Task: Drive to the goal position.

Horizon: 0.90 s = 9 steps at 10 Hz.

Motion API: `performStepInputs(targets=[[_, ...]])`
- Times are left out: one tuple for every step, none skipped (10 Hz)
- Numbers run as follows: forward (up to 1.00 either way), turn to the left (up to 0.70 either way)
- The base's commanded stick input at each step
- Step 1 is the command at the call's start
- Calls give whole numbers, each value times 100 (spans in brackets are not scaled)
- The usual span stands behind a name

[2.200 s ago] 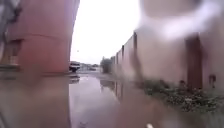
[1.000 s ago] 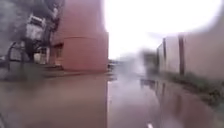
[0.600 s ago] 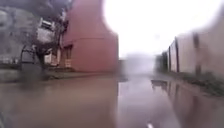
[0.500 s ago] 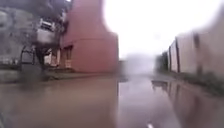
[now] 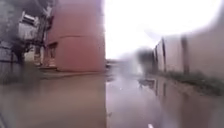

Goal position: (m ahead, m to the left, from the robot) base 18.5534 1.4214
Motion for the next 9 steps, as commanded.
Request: performStepInputs(targets=[[50, -48], [50, -48], [50, -48], [50, -48], [50, -48], [50, -48], [50, -48], [50, -38], [50, -25]])
